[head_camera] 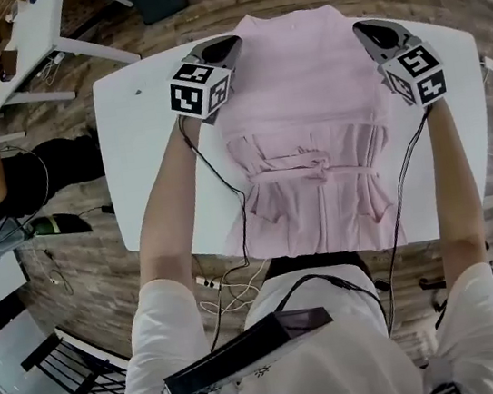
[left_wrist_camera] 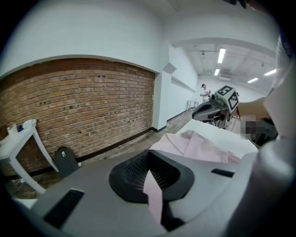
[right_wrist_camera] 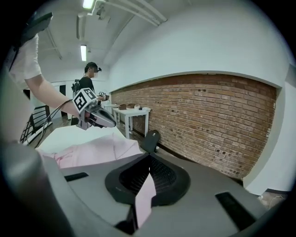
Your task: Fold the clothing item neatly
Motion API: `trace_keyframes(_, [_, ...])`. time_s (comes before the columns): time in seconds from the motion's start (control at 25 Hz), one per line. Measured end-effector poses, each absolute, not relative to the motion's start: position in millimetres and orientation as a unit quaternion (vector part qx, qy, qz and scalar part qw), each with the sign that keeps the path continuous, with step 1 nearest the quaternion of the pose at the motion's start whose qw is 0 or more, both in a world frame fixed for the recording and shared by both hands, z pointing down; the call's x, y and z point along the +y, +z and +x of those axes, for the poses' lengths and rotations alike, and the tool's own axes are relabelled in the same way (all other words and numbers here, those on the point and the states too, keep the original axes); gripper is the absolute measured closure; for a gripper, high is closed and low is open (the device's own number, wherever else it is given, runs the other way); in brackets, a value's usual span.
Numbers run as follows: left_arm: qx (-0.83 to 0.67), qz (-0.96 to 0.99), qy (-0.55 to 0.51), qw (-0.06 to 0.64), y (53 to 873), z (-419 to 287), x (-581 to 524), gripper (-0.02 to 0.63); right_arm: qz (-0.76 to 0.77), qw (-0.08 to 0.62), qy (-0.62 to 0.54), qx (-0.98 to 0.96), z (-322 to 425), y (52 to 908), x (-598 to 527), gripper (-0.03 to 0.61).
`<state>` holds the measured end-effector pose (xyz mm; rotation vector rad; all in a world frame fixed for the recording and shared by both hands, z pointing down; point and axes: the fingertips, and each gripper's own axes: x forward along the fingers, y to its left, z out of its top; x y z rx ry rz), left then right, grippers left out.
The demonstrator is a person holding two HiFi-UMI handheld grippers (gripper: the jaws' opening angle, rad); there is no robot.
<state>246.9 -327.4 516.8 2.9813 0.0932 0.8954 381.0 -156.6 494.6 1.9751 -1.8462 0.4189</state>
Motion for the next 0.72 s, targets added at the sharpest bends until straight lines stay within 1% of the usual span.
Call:
trace_keyframes(0.16, [0.068, 0.950, 0.304, 0.002, 531.6, 275.4, -352.2, 0.612, 0.704, 0.194, 0.158, -0.665, 413.4, 504.9, -177.2, 0.575])
trace_keyframes(0.36, [0.106, 0.927, 0.360, -0.023, 567.8, 291.6, -373.6, 0.612, 0.682, 0.185, 0.189, -0.682, 424.2, 534.4, -191.7, 0.574])
trace_keyframes(0.4, [0.120, 0.921, 0.371, -0.024, 574.4, 294.6, -375.7, 0.611, 0.676, 0.186, 0.196, -0.686, 425.1, 540.5, -195.0, 0.571])
trace_keyframes(0.44, [0.134, 0.915, 0.380, -0.022, 580.0, 297.4, -376.8, 0.605, 0.671, 0.185, 0.203, -0.689, 426.5, 546.3, -198.6, 0.553])
trace_keyframes(0.48, [0.148, 0.910, 0.388, -0.015, 584.7, 299.5, -377.0, 0.563, 0.667, 0.183, 0.210, -0.691, 428.0, 552.1, -202.0, 0.534])
trace_keyframes(0.56, [0.176, 0.899, 0.401, 0.006, 592.3, 301.8, -374.8, 0.448, 0.657, 0.187, 0.224, -0.696, 430.0, 565.0, -207.0, 0.492])
trace_keyframes(0.6, [0.187, 0.894, 0.407, 0.015, 595.4, 303.1, -373.4, 0.403, 0.652, 0.193, 0.230, -0.697, 431.2, 571.2, -208.0, 0.473])
trace_keyframes(0.68, [0.200, 0.889, 0.410, 0.035, 599.0, 307.4, -373.3, 0.378, 0.646, 0.196, 0.239, -0.698, 434.8, 579.6, -209.6, 0.449])
trace_keyframes(0.72, [0.200, 0.889, 0.409, 0.050, 599.6, 309.8, -375.3, 0.373, 0.645, 0.192, 0.243, -0.699, 436.5, 581.6, -211.1, 0.447])
